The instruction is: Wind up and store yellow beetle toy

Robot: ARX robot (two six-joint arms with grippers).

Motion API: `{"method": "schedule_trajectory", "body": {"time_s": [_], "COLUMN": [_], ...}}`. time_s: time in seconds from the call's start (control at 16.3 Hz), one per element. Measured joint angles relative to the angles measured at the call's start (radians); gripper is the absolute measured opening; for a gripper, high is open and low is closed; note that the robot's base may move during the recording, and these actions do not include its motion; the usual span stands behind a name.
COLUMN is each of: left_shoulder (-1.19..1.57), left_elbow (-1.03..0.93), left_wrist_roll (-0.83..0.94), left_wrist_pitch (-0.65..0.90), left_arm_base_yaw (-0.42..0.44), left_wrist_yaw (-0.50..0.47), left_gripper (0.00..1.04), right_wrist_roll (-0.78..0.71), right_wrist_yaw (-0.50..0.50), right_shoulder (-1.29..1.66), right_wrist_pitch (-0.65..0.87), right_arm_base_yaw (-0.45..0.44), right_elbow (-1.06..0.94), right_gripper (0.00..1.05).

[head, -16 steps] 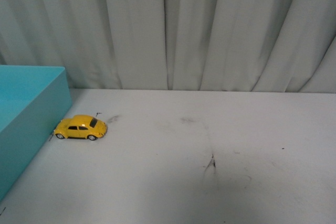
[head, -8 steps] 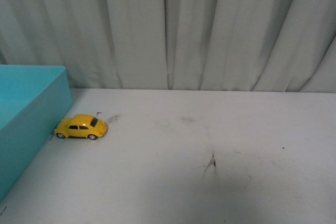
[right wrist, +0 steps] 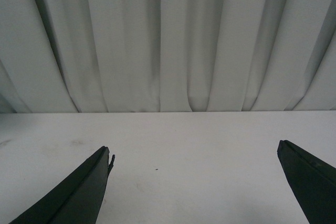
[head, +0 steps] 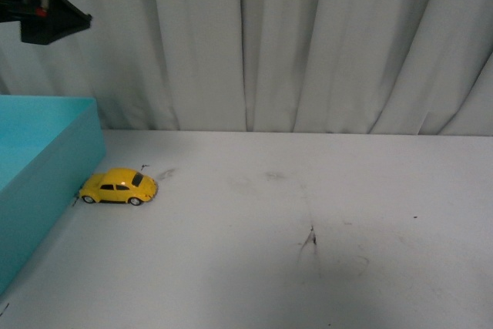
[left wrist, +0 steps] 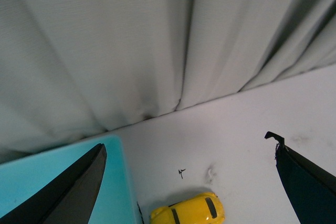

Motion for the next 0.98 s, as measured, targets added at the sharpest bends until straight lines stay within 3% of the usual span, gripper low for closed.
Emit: {"method": "schedule_trajectory", "body": {"time_s": [0.12, 0.43, 0.86, 0.98], "left_shoulder": [0.108, 0.332, 0.599, 0.64], "left_elbow": [0.138, 0.393, 0.661, 0.702], "left_wrist_roll": [0.214, 0.706, 1.129, 1.155], "left_wrist_pitch": [-0.184, -0.565, -0.885, -0.922], "left_arm_base_yaw": [-0.059, -0.159, -0.14, -0.143], "left_wrist_yaw": [0.011, -0.082, -0.359, -0.365], "left_gripper": [0.98, 0.98, 0.98, 0.98], "right_wrist_roll": [0.0, 0.0, 0.0, 0.0], "right_wrist_yaw": [0.0, 0.0, 0.0, 0.0], "right_shoulder": [0.0, 0.0, 0.0, 0.0], "right_wrist_pitch": [0.0, 0.0, 0.0, 0.0], "right_arm_base_yaw": [0.0, 0.0, 0.0, 0.0], "right_elbow": [0.0, 0.0, 0.0, 0.0], "right_gripper": [0.98, 0.98, 0.98, 0.98]}}
